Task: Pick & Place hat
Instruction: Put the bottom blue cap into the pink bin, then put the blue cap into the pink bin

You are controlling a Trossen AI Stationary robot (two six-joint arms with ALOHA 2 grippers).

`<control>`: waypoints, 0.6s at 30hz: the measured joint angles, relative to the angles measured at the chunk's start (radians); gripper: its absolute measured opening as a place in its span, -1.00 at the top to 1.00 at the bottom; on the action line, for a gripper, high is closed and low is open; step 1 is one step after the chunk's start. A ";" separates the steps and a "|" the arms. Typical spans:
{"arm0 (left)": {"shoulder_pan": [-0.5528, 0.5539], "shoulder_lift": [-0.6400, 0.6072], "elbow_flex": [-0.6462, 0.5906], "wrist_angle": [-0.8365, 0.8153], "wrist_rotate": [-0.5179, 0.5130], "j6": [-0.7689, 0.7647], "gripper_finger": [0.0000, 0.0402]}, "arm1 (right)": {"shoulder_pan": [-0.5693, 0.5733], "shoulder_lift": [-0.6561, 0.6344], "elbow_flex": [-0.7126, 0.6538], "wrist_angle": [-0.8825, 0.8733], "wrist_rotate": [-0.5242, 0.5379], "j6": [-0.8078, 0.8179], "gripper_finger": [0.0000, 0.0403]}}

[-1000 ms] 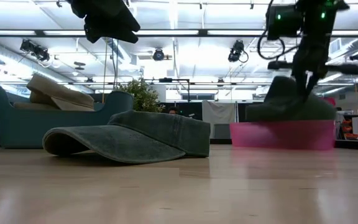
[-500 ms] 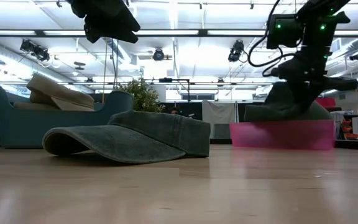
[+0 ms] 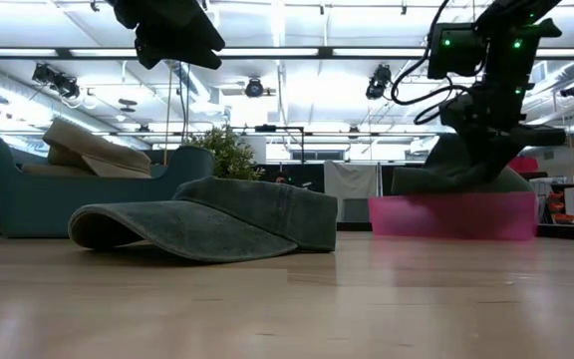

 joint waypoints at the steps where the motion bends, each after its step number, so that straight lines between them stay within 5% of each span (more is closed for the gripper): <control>1: 0.000 0.000 0.000 0.000 0.000 0.000 0.20 | 0.001 0.000 0.000 0.000 0.028 0.001 0.20; 18: 0.000 0.000 0.000 0.000 0.000 -0.020 0.20 | 0.118 -0.001 0.002 -0.012 0.307 -0.109 0.08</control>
